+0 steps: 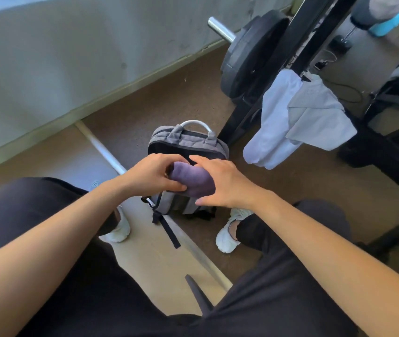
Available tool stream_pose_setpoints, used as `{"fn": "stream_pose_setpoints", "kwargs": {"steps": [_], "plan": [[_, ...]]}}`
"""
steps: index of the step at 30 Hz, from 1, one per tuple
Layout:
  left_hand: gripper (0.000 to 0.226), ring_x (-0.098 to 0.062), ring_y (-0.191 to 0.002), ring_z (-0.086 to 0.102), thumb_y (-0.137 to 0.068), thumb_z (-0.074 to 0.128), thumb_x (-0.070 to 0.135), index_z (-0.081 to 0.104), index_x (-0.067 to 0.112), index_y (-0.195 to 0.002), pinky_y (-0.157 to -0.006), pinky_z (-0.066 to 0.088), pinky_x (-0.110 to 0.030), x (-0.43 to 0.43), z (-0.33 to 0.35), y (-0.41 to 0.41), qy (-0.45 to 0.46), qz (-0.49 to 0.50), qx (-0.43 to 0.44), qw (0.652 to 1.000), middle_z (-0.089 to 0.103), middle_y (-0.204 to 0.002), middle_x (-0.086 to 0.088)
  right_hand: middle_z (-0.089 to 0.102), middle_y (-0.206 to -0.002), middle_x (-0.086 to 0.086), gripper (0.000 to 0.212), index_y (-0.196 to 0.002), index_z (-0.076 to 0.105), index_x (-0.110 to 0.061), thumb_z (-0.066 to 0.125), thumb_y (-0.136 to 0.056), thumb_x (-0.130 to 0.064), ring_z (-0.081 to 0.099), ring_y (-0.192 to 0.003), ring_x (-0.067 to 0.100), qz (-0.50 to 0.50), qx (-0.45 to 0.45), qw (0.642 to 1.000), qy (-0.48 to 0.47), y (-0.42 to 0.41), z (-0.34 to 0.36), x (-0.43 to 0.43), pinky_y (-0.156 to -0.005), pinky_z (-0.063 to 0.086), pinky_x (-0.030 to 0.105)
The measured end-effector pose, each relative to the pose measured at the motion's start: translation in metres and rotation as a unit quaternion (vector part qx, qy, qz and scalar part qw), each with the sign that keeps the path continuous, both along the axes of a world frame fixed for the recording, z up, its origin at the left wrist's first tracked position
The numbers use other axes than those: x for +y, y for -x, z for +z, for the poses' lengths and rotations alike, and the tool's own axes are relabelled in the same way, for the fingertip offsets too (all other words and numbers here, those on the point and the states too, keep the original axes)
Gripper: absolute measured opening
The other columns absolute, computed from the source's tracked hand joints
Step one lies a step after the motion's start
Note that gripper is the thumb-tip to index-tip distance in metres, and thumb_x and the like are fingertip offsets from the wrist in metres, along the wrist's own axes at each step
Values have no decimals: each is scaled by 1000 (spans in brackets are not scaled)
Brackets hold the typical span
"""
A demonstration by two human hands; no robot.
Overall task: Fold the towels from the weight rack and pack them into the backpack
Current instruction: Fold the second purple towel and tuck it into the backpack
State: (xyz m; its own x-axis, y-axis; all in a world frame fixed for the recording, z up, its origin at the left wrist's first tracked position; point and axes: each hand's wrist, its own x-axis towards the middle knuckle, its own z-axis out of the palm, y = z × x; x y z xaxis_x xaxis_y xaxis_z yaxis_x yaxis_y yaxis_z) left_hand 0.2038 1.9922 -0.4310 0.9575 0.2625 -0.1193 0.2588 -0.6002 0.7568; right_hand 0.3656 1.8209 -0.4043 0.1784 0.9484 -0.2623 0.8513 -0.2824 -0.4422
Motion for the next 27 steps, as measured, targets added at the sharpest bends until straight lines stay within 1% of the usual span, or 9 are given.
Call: {"fn": "stream_pose_setpoints", "kwargs": {"steps": [3, 5, 9, 12, 15, 18, 22, 24, 27], "plan": [[41, -8, -84, 65, -76, 87, 39, 67, 32, -111, -75, 55, -34, 15, -6, -8, -12, -16, 26, 999, 71, -94, 12, 66, -121, -3, 60, -134, 47, -30, 78, -83, -41, 64, -108, 17, -20, 53, 998, 32, -1, -14, 14, -95, 55, 42], [48, -13, -83, 65, -70, 78, 60, 66, 32, -107, -77, 56, -42, 25, -15, -14, -41, -10, 50, 998, 70, -91, 14, 67, -108, -4, 44, -120, 51, -29, 74, -85, -41, 64, -98, 16, -28, 64, 997, 38, -8, -24, 21, -88, 56, 45], [53, -3, -91, 65, -67, 55, 84, 62, 42, -99, -79, 55, -31, 44, -36, -32, -85, -2, 70, 994, 66, -92, 27, 67, -109, -1, 40, -117, 54, -24, 75, -85, -36, 63, -97, 15, -60, 97, 993, 42, -33, -41, 26, -88, 56, 42], [40, -13, -99, 67, -89, 61, 62, 71, 29, -110, -79, 52, -33, 65, -62, -49, -123, 26, 28, 992, 72, -104, 14, 67, -117, 3, 44, -124, 55, -18, 76, -87, -30, 60, -100, 13, -130, 116, 984, 33, -62, -54, 23, -90, 54, 34], [24, -30, -99, 67, -91, 74, 30, 74, 17, -112, -80, 50, -37, 81, -96, -65, -244, -19, 6, 969, 75, -106, -1, 66, -114, 4, 40, -120, 56, -17, 75, -86, -23, 62, -98, 14, -195, 145, 969, 41, -88, -67, 24, -90, 57, 41], [51, -31, -116, 64, -83, 78, 43, 69, 18, -127, -94, 48, -42, 86, -123, -76, -306, -48, 27, 950, 69, -130, -3, 67, -106, 1, 34, -114, 58, -19, 73, -84, -16, 65, -97, 17, -222, 175, 958, 40, -106, -75, 32, -88, 58, 50], [113, -30, -146, 38, -63, 62, 80, 40, 20, -157, -117, 34, -47, 84, -139, -79, -296, -87, 91, 947, 39, -164, -5, 66, -110, -5, 39, -117, 56, -25, 75, -84, -18, 63, -101, 8, -233, 177, 956, -5, -116, -78, 57, -85, 58, 37], [134, -31, -150, 29, -54, 59, 87, 25, 16, -163, -121, 28, -47, 81, -147, -74, -296, -106, 108, 943, 28, -169, -7, 68, -108, -3, 38, -117, 58, -20, 76, -83, -18, 64, -100, 10, -229, 178, 956, -30, -112, -86, 73, -84, 57, 37], [146, -34, -150, 28, -49, 64, 89, 17, 11, -164, -120, 26, -46, 77, -155, -67, -278, -101, 92, 951, 29, -167, -8, 69, -106, 2, 39, -116, 59, -14, 76, -82, -19, 65, -99, 17, -217, 179, 958, -53, -96, -110, 90, -85, 57, 41]]}}
